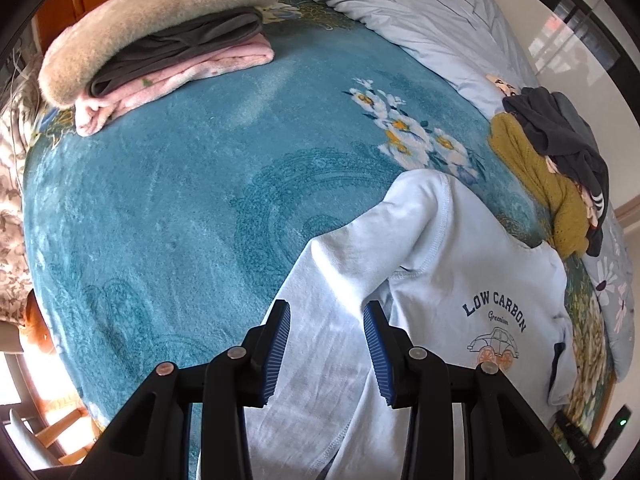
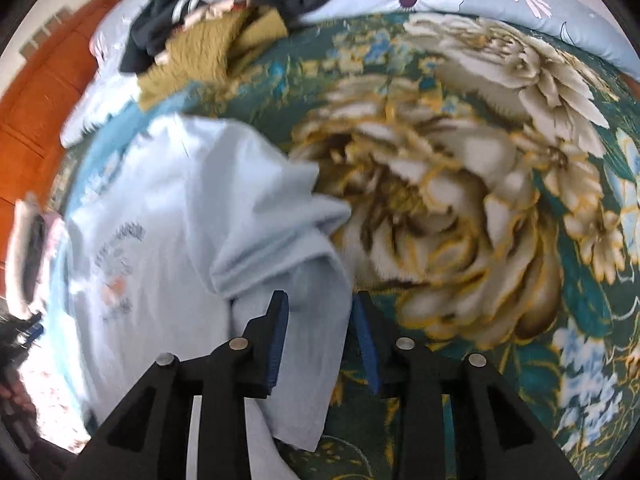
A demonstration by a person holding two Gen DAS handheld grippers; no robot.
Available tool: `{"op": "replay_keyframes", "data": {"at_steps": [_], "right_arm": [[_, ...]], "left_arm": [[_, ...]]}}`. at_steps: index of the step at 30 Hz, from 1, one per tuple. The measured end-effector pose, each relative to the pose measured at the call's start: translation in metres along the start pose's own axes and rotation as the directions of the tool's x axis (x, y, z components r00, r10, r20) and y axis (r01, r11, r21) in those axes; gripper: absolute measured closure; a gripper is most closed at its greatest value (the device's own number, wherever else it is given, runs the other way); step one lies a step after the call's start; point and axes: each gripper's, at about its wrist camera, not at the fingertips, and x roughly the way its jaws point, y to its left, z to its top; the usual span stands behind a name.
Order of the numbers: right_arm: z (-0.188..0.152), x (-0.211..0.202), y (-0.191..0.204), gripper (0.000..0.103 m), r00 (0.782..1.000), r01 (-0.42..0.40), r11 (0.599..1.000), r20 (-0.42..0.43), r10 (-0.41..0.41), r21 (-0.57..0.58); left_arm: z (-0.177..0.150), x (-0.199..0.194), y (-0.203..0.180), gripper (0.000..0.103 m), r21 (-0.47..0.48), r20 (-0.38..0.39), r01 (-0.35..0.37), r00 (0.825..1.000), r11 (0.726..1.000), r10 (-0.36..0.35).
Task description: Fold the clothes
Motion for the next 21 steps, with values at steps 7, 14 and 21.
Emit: {"op": "replay_keyframes", "data": {"at_steps": [7, 14, 21], "right_arm": [[0.004, -0.005, 0.008, 0.102, 0.978, 0.208, 0.971, 0.010, -0.208, -0.117], [0.057, -0.076, -0.016, 0.102, 0.691, 0.695, 0.702, 0.410, -0.595, -0.153], [0.023, -0.028, -0.046, 0.102, 0.716, 0.697, 0.669, 0.306, -0.627, -0.258]], "left_arm": [[-0.001, 0.003, -0.004, 0.061, 0.009, -0.006, -0.003, 1.000, 1.000, 0.003], [0.001, 0.005, -0.005, 0.061, 0.009, -0.008, -0.008, 1.000, 1.000, 0.008], [-0.001, 0.006, -0.009, 0.061, 0.009, 0.001, -0.019, 1.000, 1.000, 0.019]]}}
